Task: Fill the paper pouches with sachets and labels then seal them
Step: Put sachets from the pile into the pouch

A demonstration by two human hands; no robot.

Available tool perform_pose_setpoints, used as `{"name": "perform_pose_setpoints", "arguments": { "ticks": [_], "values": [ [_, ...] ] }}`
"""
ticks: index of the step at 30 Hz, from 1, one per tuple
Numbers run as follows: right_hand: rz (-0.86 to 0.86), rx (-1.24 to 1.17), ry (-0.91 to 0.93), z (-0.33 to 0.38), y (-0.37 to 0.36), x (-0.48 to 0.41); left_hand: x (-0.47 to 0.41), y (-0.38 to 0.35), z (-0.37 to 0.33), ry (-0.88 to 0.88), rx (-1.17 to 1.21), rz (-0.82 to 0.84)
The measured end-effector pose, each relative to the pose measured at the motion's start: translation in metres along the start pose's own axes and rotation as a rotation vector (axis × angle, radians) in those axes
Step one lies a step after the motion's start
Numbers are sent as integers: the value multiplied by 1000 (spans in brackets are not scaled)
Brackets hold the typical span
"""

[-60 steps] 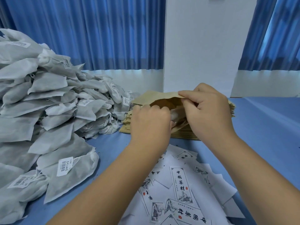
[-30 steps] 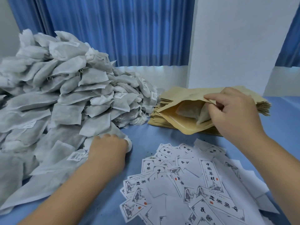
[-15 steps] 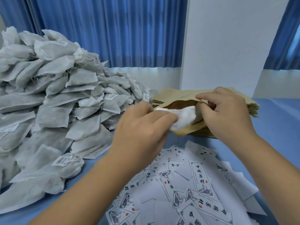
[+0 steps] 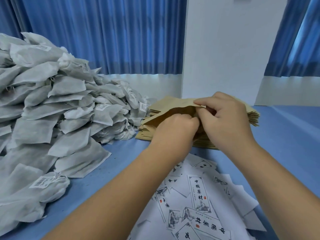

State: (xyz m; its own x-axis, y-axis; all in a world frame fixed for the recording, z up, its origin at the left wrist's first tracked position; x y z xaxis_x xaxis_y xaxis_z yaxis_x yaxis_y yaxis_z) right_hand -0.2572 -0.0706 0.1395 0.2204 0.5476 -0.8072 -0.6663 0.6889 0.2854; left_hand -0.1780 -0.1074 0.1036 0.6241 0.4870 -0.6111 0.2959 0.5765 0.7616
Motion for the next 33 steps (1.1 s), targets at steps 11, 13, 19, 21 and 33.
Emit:
{"name": "perform_pose_setpoints", "arguments": {
  "ticks": [11,13,19,21,33],
  "values": [
    [-25,-110,47,7,5,1,4,-9,7,-30,266,213],
    [-52,-111,85,15,10,1,20,13,3,-125,235,120],
    [-3,-110,141,38,3,8,72,113,45,15,-7,-436],
    [-8,-151,137,42,3,9,75,110,77,213,-159,-317],
    [-54,261,564,109,33,44,80,121,77,230,-50,-269]
  ]
}}
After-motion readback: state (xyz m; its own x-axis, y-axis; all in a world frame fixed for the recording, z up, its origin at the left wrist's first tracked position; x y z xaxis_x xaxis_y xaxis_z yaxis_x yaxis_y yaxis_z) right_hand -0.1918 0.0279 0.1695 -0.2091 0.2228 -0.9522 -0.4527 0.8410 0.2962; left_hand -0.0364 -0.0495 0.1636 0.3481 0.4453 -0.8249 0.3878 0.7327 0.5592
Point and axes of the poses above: each hand's wrist, its own x-axis away from the middle knuckle, its own y-axis out of the back of the hand, z = x × y, the point moved 10 cm from there along -x, towards the middle knuckle, and after that the axes turned 15 degrees about -x, right-handed, at the moved point
